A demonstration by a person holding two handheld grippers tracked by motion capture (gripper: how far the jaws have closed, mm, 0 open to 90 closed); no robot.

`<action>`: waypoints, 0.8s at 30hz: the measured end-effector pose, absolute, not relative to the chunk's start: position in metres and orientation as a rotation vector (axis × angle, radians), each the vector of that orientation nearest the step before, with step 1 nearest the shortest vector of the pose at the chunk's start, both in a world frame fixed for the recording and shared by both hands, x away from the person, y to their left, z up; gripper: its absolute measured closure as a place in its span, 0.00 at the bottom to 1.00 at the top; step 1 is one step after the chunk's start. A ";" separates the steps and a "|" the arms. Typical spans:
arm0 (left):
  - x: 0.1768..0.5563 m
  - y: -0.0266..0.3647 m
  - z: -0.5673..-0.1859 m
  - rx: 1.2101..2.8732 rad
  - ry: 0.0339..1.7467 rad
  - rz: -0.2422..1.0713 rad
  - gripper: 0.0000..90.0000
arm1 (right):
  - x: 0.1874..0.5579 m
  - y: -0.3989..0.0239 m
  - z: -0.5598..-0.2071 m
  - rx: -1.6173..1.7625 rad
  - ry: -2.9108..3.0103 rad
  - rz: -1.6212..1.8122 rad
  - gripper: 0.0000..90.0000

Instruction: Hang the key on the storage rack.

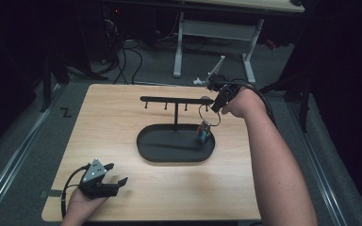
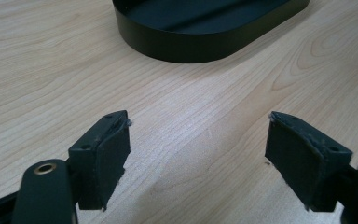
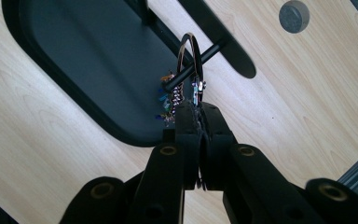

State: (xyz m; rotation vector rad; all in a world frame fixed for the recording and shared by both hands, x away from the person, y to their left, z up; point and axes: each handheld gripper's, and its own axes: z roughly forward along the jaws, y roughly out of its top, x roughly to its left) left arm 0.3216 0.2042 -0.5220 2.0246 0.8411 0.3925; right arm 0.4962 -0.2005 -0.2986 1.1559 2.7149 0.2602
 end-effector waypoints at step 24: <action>0.321 0.206 -0.522 2.022 0.847 0.391 0.25 | 0.499 -0.194 -0.298 1.140 2.667 0.315 0.88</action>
